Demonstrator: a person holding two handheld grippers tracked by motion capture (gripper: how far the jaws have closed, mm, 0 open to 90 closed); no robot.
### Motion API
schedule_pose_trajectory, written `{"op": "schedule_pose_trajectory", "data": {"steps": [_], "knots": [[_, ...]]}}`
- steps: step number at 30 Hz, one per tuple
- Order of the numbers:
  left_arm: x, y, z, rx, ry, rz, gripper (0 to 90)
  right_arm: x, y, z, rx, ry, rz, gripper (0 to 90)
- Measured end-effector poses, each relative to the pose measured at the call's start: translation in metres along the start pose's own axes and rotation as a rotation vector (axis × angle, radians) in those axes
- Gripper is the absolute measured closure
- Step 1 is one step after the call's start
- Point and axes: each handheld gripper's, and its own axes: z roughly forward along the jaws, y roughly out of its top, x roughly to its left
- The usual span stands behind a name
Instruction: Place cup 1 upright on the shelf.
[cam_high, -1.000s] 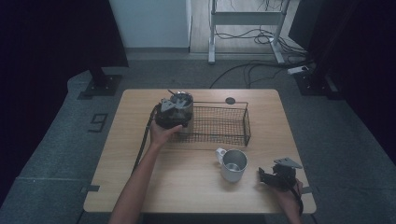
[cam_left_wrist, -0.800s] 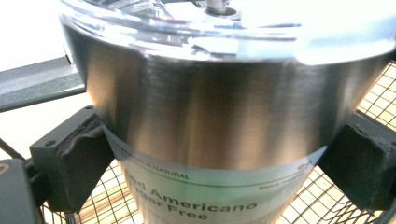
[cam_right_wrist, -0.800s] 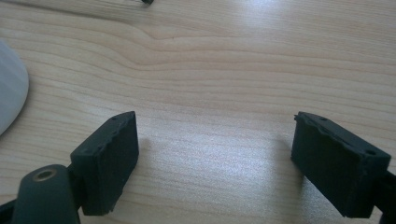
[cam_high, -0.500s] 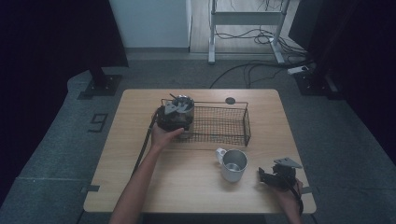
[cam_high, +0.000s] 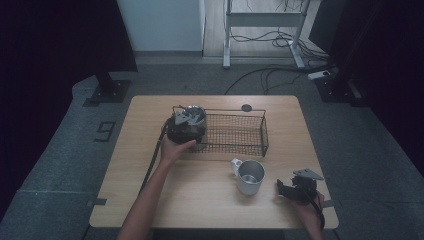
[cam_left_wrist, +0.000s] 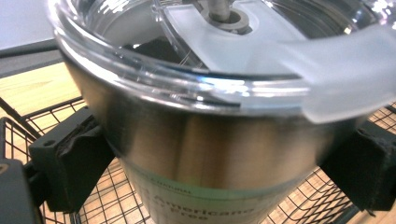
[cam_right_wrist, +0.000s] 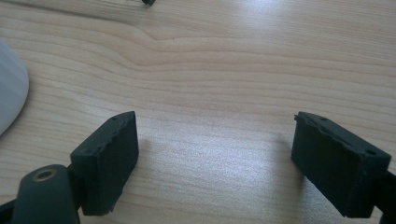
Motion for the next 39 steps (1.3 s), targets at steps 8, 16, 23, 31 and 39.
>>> {"op": "schedule_pose_trajectory", "data": {"steps": [8, 16, 23, 31, 39], "knots": [[0.004, -0.002, -0.008, -0.028, -0.054, -0.083, 2.2, 0.000, 0.000, 0.000, 0.001, 0.000, 0.002, 14.5], [0.003, 0.001, -0.030, -0.070, -0.073, -0.089, 2.0, 0.000, 0.000, 0.000, 0.000, 0.005, -0.001, 14.5], [-0.001, -0.003, -0.048, -0.081, -0.079, -0.086, 2.7, -0.001, 0.002, 0.002, 0.000, -0.003, 0.004, 14.5], [-0.009, -0.016, -0.073, -0.093, -0.106, -0.054, 4.3, -0.001, 0.001, 0.001, 0.000, -0.006, 0.008, 14.9], [-0.023, -0.035, -0.098, -0.074, -0.155, -0.032, 5.6, -0.001, 0.001, 0.001, 0.000, -0.006, 0.008, 14.8]]}}
